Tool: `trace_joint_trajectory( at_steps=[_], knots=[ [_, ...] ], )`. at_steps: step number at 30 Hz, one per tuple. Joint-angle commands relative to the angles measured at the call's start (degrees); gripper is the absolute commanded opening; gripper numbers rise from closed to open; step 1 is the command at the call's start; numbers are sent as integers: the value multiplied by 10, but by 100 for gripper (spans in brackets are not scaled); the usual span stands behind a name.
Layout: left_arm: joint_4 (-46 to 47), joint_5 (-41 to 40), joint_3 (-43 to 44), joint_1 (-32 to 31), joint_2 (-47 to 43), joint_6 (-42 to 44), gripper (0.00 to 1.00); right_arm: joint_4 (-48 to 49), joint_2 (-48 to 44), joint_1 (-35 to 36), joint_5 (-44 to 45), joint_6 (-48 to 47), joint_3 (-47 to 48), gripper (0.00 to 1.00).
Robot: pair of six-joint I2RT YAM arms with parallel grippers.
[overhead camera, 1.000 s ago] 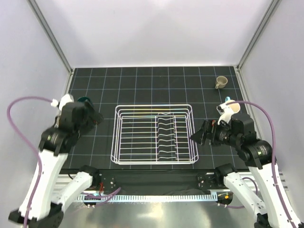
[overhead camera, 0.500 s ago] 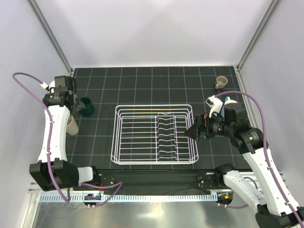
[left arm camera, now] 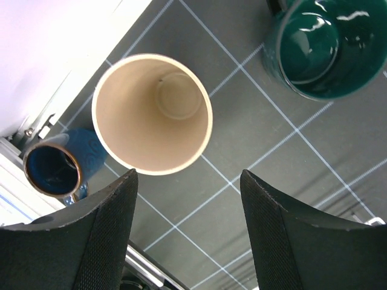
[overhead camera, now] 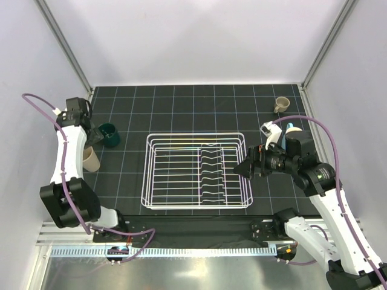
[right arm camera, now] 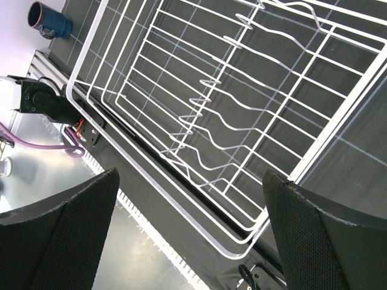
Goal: Load the cups into the dish rack
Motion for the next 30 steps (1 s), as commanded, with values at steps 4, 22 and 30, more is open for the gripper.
trace_joint_trajectory(
  at_steps=[4,22,30],
  knots=[
    [47,-13,-4,19,11,29,66,25,-6,2,-5,-5,-6,100],
    [65,10,-43,34,59,4,44,28,19,6,-3,8,-2,100],
    [60,5,-40,37,54,0,3,31,14,8,-5,12,-9,100]
  ],
)
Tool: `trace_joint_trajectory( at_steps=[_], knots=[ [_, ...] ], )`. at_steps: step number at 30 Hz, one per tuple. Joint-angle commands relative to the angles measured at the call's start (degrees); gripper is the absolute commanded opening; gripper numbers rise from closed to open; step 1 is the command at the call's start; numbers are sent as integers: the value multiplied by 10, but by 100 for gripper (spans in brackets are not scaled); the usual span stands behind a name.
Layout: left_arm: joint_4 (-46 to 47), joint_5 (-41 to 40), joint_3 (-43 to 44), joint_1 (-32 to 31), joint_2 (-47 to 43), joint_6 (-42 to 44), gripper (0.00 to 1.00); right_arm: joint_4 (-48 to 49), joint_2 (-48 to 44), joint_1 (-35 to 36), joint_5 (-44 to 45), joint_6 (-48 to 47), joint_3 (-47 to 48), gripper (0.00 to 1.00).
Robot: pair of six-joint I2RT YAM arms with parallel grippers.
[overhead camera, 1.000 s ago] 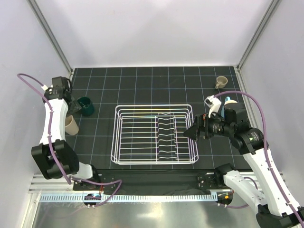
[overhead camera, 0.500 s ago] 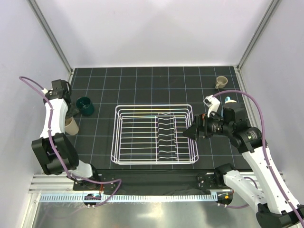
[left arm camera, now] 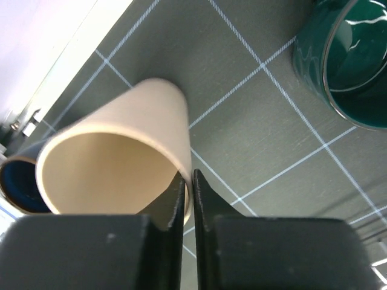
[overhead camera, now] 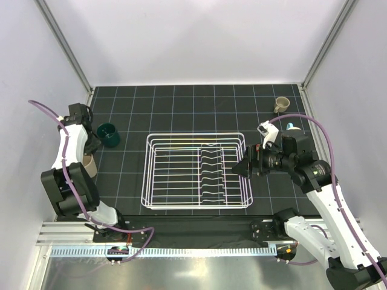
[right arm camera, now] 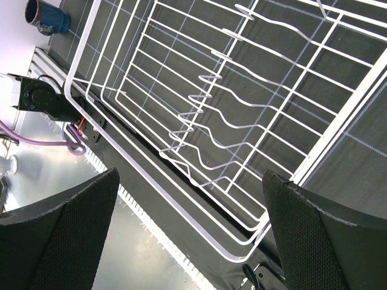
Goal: Load the cups into the dish rack
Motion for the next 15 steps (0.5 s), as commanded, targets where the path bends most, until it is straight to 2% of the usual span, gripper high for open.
trace_joint_trajectory(
  at_steps=[1,7,13,15],
  knots=[
    [1,-2,6,6,-12,-5,0,21,-7,4,0,2,1,100],
    [-33,22,29,6,-90,-24,0,16,5,16,6,2,15,100],
    [-52,162,53,-9,-231,-97,0,30,22,48,9,3,18,100],
    [-23,245,36,-18,-268,-142,0,34,38,72,15,10,25,100]
  ],
)
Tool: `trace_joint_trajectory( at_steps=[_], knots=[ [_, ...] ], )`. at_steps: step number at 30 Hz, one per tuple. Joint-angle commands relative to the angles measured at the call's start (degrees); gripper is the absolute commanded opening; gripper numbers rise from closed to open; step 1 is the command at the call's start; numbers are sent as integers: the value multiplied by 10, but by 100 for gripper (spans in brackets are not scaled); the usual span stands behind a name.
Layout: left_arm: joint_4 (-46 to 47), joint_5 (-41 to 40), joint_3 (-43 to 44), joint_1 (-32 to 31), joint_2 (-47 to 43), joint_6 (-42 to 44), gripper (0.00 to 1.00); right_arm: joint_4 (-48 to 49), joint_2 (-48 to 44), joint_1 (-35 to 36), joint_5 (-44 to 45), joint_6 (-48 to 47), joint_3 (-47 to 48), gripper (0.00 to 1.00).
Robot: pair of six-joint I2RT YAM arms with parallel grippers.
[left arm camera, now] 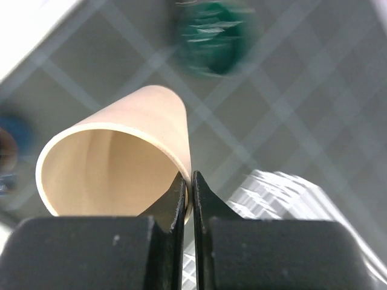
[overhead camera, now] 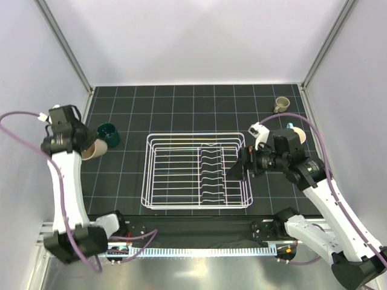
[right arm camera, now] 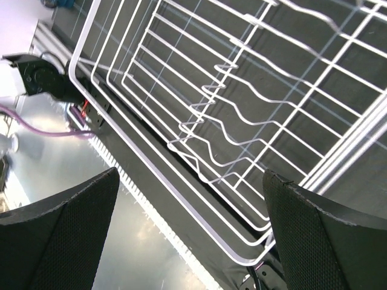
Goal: Load the cups into the dish rack
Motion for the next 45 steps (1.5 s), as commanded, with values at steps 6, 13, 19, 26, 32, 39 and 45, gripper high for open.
trace_joint_trajectory(
  at_steps=[6,13,19,26,32,39,45],
  knots=[
    [201,348,-65,-41,-182,-200,0,74,52,99,51,64,37,100],
    [419,459,-159,-86,-282,-330,0,211,76,193,42,179,51,100],
    [631,484,-249,-111,-333,-455,0,363,80,233,93,289,50,100],
    [911,472,-385,-123,-356,-669,0,532,98,272,166,343,50,100],
    [1032,435,-457,-137,-378,-731,0,636,136,276,194,351,28,100],
    [1062,429,-483,-152,-385,-751,1,701,192,276,217,355,38,100],
    [1064,431,-492,-157,-390,-752,0,742,215,279,202,359,51,100]
  ],
)
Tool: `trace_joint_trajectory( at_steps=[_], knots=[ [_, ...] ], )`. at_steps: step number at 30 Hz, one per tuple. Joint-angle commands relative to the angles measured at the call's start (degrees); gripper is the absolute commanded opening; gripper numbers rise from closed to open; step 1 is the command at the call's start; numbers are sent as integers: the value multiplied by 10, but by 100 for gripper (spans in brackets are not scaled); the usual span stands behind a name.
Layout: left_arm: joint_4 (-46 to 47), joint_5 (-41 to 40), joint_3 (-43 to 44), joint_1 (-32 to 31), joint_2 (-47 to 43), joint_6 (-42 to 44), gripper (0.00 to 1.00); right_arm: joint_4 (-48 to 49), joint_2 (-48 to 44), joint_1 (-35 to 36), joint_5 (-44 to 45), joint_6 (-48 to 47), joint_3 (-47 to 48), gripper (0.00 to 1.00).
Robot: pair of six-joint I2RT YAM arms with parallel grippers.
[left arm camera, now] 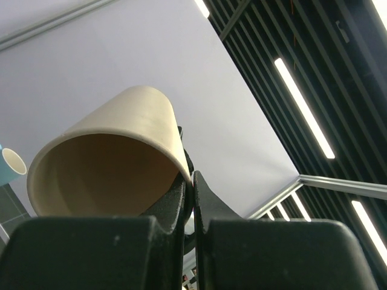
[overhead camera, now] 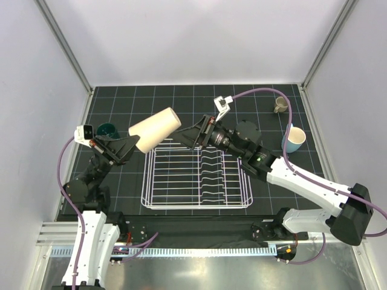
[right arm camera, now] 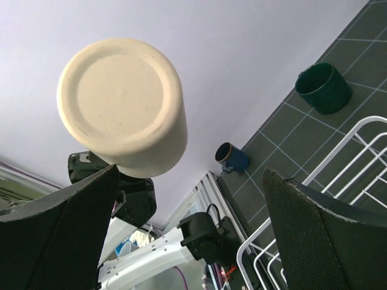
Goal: Load the cups into the dish rack
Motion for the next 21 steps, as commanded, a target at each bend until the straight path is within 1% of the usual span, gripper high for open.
trace_joint_trajectory(
  at_steps=[1,8,15,21],
  knots=[
    [41,-7,-4,-4,-7,-10,1,80,-7,5,10,-2,27,100],
    [41,-9,-14,-4,-13,-12,0,85,-5,5,19,-11,53,100],
    [42,-5,-14,-6,-15,-12,0,88,30,6,18,-1,76,92],
    [42,-5,-22,-7,-18,-14,0,91,44,7,14,1,88,90]
  ],
)
